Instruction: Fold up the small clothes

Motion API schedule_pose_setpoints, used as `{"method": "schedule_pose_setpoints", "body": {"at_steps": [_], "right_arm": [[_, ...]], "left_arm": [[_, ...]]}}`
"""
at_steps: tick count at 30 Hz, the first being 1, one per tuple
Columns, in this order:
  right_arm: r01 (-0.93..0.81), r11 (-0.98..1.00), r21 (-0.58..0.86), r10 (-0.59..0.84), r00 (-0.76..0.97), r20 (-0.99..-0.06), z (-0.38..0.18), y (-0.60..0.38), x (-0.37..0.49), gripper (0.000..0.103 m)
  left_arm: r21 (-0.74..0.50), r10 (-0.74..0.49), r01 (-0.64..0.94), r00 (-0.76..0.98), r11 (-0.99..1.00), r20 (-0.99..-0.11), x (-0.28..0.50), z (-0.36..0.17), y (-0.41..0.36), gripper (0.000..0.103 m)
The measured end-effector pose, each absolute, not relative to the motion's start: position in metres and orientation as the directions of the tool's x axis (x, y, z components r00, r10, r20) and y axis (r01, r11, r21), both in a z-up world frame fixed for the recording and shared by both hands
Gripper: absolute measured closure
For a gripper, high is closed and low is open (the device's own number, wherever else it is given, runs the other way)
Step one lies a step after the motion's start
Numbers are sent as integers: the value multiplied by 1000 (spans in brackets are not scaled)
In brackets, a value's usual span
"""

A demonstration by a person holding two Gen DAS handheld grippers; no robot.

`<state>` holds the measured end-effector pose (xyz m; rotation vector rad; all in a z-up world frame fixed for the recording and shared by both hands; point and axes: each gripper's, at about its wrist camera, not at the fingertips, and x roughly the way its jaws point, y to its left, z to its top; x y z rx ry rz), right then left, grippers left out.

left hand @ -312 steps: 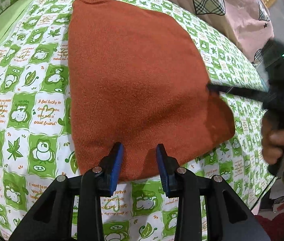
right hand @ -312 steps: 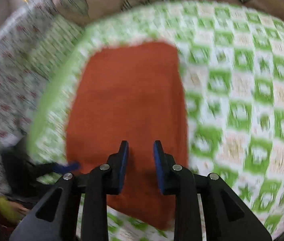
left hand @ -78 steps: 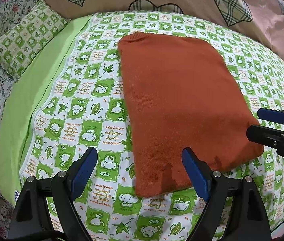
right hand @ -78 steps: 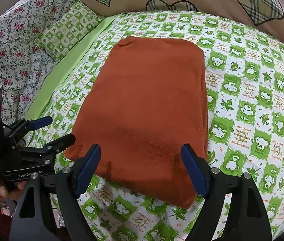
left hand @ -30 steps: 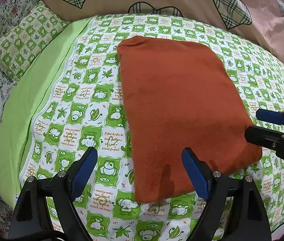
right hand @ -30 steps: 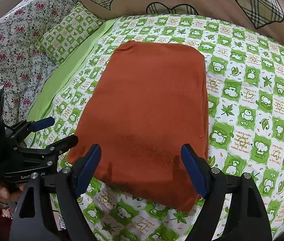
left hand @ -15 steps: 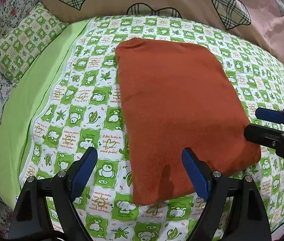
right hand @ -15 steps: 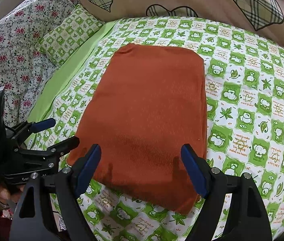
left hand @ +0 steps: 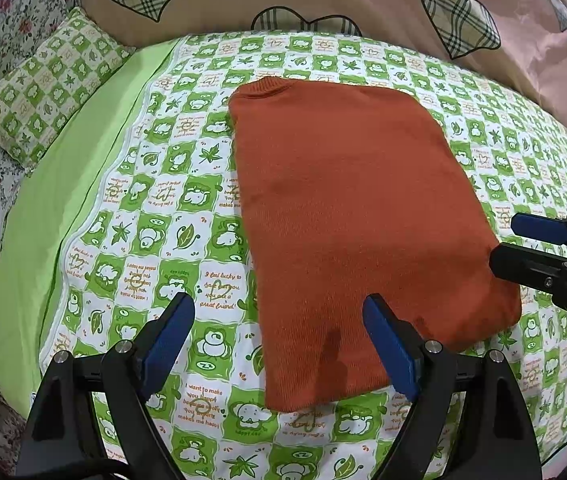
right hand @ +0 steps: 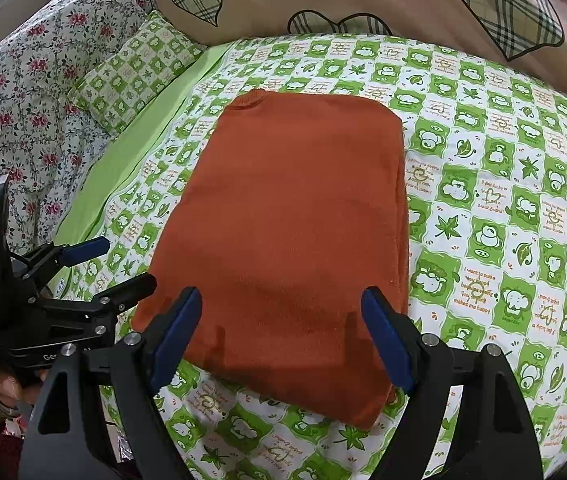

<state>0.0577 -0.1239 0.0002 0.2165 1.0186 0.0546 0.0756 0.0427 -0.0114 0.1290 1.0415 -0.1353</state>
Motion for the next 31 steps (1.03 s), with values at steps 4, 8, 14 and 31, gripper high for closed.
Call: {"method": "schedule_pose_setpoints", "body": {"at_steps": [4, 8, 14, 31], "right_arm": [[56, 977, 204, 145, 525, -838, 0, -123, 57, 21], [56, 978, 201, 141, 530, -836, 0, -125, 59, 21], [95, 977, 192, 110, 546, -831, -1, -137, 66, 21], [108, 975, 192, 101, 557, -824, -4, -134, 66, 21]], "left_arm": [[41, -53, 175, 499, 984, -865, 77, -11, 42, 16], [41, -57, 182, 502, 983, -863, 79, -10, 39, 16], [53, -45, 170, 524, 984, -850, 85, -7, 38, 17], [63, -34, 161, 538, 985, -842, 84, -2, 40, 16]]}}
